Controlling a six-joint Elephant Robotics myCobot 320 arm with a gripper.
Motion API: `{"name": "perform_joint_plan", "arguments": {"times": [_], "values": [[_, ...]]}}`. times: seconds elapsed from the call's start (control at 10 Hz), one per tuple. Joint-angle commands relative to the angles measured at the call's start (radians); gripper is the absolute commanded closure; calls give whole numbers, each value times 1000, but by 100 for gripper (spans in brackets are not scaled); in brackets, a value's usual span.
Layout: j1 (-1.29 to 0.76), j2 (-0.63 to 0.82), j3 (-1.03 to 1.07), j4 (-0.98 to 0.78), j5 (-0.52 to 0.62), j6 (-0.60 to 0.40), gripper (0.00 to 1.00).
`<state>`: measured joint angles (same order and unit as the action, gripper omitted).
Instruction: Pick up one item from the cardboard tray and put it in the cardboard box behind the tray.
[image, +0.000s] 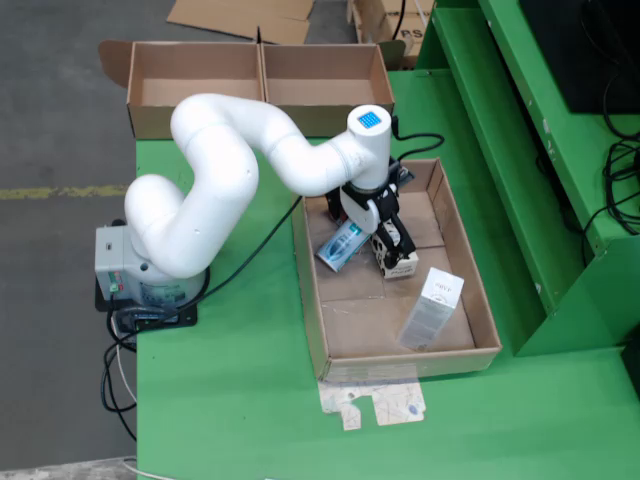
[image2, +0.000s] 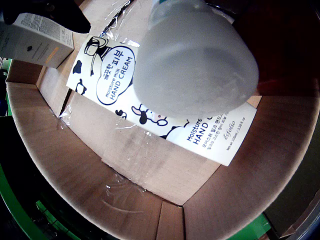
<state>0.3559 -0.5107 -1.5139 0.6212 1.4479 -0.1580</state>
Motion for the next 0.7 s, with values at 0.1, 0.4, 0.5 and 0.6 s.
{"name": "perform_joint_plan", "arguments": {"times": [0.1, 0.4, 0.5, 0.6], "values": [[-1, -2, 16, 34, -2, 8, 0], [-5, -26, 29, 37, -1, 8, 0], [-5, -34, 32, 39, -1, 10, 0], [-7, -43, 34, 40, 3, 11, 0]]}}
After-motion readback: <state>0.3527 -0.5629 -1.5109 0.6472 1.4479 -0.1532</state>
